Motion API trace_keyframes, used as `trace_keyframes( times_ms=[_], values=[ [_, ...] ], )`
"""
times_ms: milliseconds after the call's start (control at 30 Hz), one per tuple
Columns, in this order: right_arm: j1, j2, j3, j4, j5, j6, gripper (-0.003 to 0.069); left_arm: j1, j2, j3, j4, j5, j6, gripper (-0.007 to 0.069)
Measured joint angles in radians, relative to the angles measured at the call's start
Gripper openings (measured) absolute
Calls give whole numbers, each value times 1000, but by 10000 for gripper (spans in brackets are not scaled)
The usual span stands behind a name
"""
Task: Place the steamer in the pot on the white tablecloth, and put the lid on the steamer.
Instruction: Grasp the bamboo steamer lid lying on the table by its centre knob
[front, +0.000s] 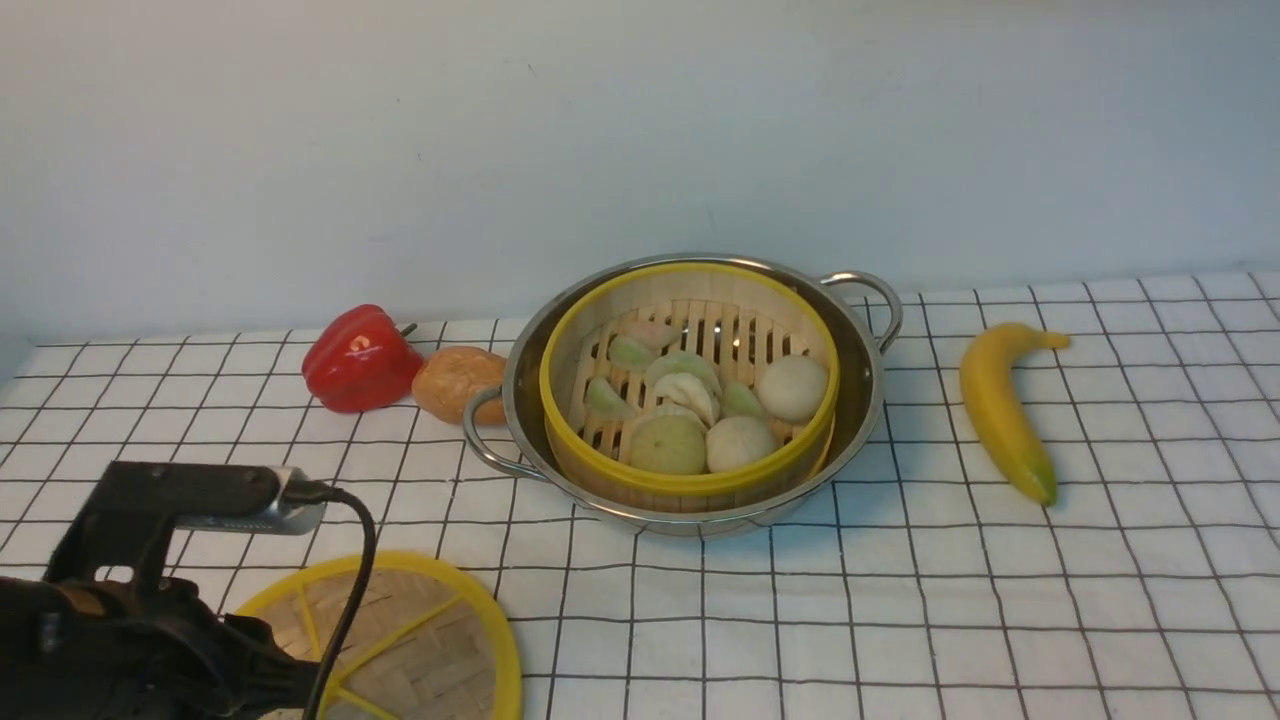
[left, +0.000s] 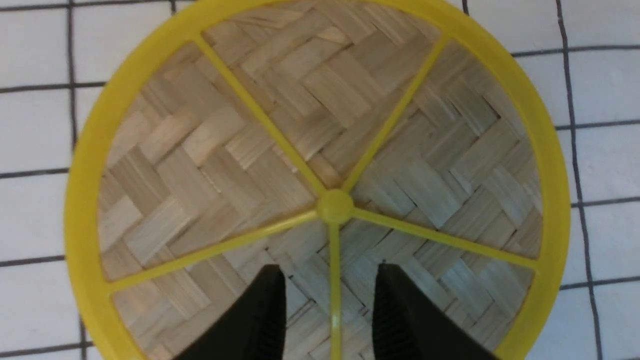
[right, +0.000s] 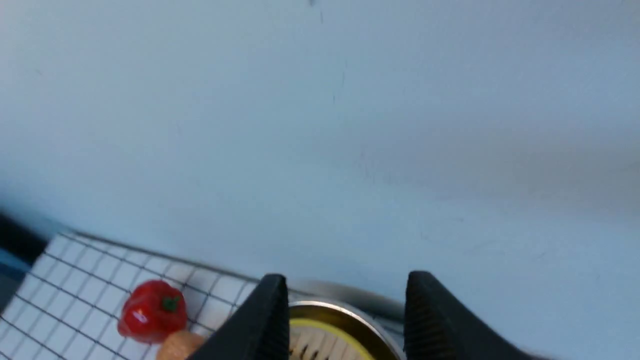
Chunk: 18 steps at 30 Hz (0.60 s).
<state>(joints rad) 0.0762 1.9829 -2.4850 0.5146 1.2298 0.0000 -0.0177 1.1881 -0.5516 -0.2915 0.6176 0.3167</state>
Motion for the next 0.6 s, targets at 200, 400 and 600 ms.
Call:
trace_keyframes(
  times_ms=[200,400,600],
  values=[
    [-57,-179,4,89,-1,-70,118,0,84,0,-93,-29,104,243],
    [-59,-382,126,172,-4,-175,-13,0,110,0,-118,-67,146,243],
    [-59,-559,370,180,-3,-280,-13,0,110,0,-121,-110,151,243]
  ],
)
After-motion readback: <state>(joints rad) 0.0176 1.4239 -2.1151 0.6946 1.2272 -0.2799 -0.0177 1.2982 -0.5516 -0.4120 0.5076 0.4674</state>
